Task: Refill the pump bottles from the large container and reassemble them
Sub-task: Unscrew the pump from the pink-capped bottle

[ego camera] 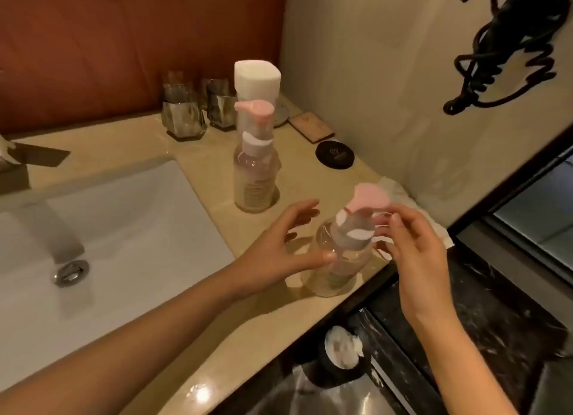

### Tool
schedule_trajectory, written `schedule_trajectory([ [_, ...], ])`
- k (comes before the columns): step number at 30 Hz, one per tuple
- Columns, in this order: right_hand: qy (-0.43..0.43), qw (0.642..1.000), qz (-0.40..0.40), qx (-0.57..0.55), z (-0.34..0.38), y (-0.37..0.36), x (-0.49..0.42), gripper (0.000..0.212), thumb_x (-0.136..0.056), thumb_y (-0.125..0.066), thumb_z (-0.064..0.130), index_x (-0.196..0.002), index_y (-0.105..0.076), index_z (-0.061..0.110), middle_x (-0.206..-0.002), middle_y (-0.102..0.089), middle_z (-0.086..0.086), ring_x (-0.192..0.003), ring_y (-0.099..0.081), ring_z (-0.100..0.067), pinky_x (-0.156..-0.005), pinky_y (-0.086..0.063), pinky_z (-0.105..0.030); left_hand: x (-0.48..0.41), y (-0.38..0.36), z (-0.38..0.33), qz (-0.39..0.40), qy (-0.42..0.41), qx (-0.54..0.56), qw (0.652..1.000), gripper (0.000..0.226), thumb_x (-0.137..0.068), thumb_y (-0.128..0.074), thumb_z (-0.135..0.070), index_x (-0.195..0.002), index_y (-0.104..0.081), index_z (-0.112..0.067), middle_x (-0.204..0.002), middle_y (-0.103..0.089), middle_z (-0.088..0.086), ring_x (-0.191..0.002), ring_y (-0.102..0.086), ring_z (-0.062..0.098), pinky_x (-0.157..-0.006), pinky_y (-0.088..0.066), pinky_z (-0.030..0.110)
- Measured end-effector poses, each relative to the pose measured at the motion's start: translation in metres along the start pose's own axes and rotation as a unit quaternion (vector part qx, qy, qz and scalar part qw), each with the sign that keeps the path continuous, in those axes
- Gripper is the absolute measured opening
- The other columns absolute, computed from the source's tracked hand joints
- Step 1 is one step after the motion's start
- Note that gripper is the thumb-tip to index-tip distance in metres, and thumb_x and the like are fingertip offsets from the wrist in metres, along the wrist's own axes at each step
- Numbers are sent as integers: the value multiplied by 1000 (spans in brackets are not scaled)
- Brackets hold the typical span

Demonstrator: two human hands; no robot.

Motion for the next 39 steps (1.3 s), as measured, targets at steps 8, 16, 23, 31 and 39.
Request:
schedule_trajectory([
  [8, 96, 993, 56, 36, -14, -24, 17, 17, -87, -56, 39, -98, -63, 29, -96, -66, 17, -100, -60, -10, -81, -50, -27, 10, -12, 10, -23, -71, -58, 996, 86, -62, -81, -35, -135, -37, -26, -128, -51, -9, -116, -51, 7, -98, -46, 36],
  [16, 157, 972, 169, 38, -3, -96, 74, 20, -92, -51, 31, -109, -61, 25, -108, -64, 7, -103, -59, -14, -83, -51, -33, 111, 35, 16, -127, -65, -79, 987, 82, -68, -79, -35, -137, -35, -30, -132, -48, -10, -116, -50, 7, -94, -46, 25],
  [23, 196, 943, 267, 24, 16, -173, 138, 18, -94, -51, 26, -109, -60, 29, -109, -65, 7, -105, -59, -13, -86, -52, -39, 214, 75, 19, -228, -51, -72, 970, 67, -70, -77, -33, -125, -38, -37, -122, -51, -15, -110, -51, 4, -81, -47, 16],
  [31, 220, 930, 292, 31, 29, -218, 170, 34, -85, -48, 44, -115, -55, 30, -107, -60, 17, -101, -57, -1, -81, -51, -24, 263, 104, 21, -280, -30, -81, 956, 71, -71, -75, -34, -132, -39, -32, -126, -52, -11, -113, -51, 9, -87, -50, 25],
  [39, 230, 934, 271, 22, 41, -234, 170, 45, -75, -63, 50, -107, -54, 21, -101, -59, 6, -90, -56, -6, -69, -50, -17, 265, 107, 22, -302, -26, -97, 948, 62, -74, -74, -26, -124, -39, -36, -117, -51, -15, -110, -50, 7, -76, -49, 16],
])
Point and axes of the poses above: each hand's wrist, its own x-axis away from the middle knuckle, its own y-axis out of the back of the hand, z = x × y, the point moved 5 cm from there along -x, towards the middle knuckle
